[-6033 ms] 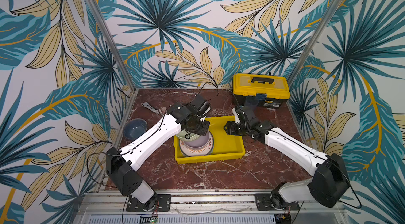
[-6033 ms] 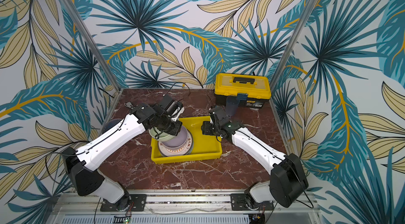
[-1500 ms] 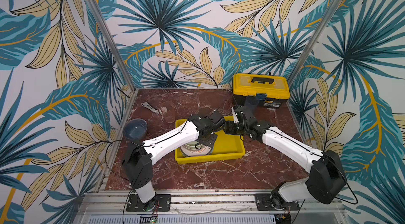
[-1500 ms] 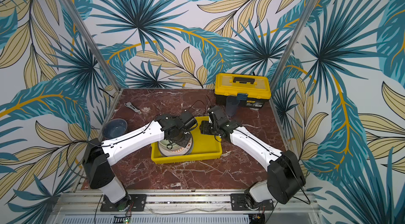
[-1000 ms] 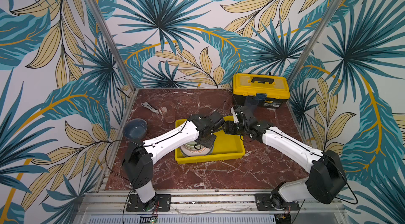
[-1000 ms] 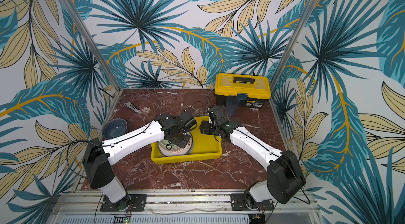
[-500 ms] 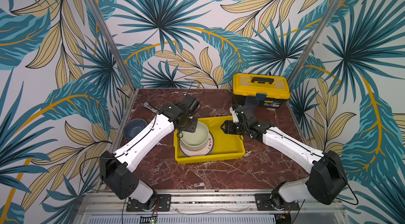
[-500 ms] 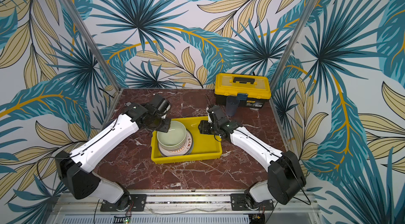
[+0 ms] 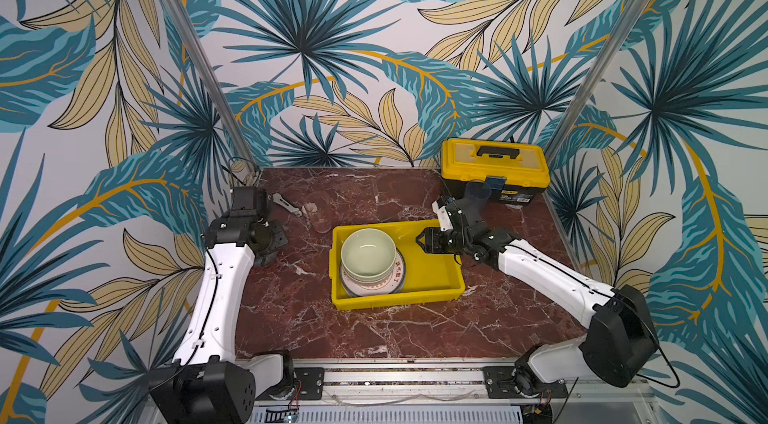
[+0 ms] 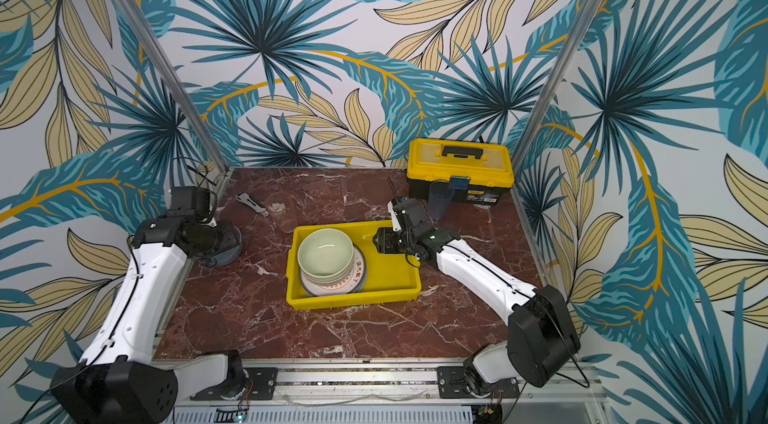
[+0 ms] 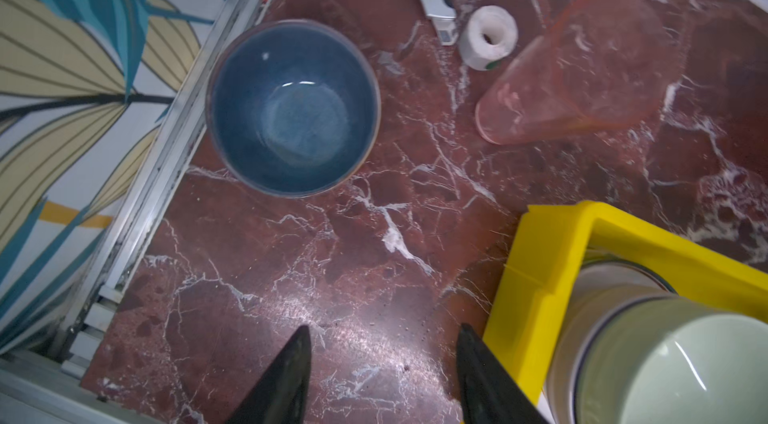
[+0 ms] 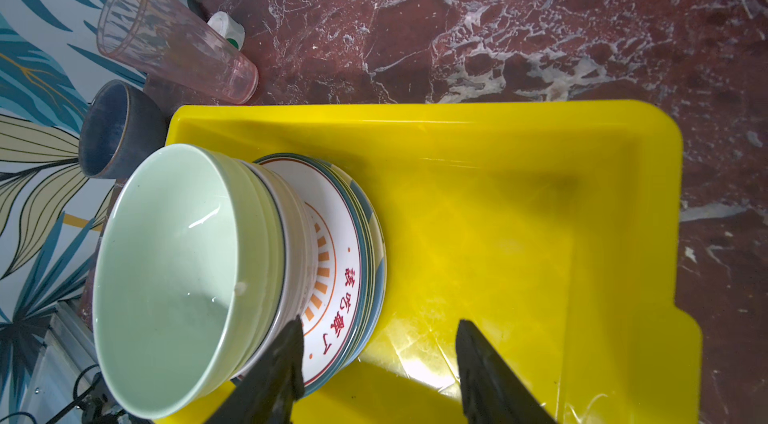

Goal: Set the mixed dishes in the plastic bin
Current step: 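Move the left gripper to the dark blue bowl and grip its rim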

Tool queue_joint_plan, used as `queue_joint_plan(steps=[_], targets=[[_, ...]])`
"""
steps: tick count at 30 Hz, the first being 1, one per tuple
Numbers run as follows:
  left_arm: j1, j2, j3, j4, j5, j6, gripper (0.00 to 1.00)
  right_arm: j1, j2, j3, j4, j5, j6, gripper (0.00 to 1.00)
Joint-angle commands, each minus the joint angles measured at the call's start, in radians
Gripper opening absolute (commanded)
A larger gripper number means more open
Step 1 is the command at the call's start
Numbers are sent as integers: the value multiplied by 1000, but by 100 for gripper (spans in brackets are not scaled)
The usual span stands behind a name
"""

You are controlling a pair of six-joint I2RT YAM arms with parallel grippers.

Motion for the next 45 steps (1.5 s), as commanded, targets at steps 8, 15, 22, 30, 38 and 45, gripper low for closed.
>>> queue_joint_plan(steps=[8, 15, 22, 30, 38, 45], targets=[[312, 273, 30, 66, 102, -12, 56, -1, -19, 2, 3, -51, -79, 61], [347, 435, 75, 118, 28, -31, 52, -2, -15, -14, 29, -91, -89, 61], [350, 530, 122, 183, 71, -48, 47, -1, -6, -24, 48, -117, -60, 61], [350, 598, 126, 223, 58, -62, 41, 0, -5, -15, 47, -110, -42, 61], [340, 625, 110, 253, 53, -68, 34, -1, 7, 9, 32, -108, -41, 61], [297, 661, 113, 261, 34, -71, 34, -1, -3, 14, 10, -88, -44, 61]])
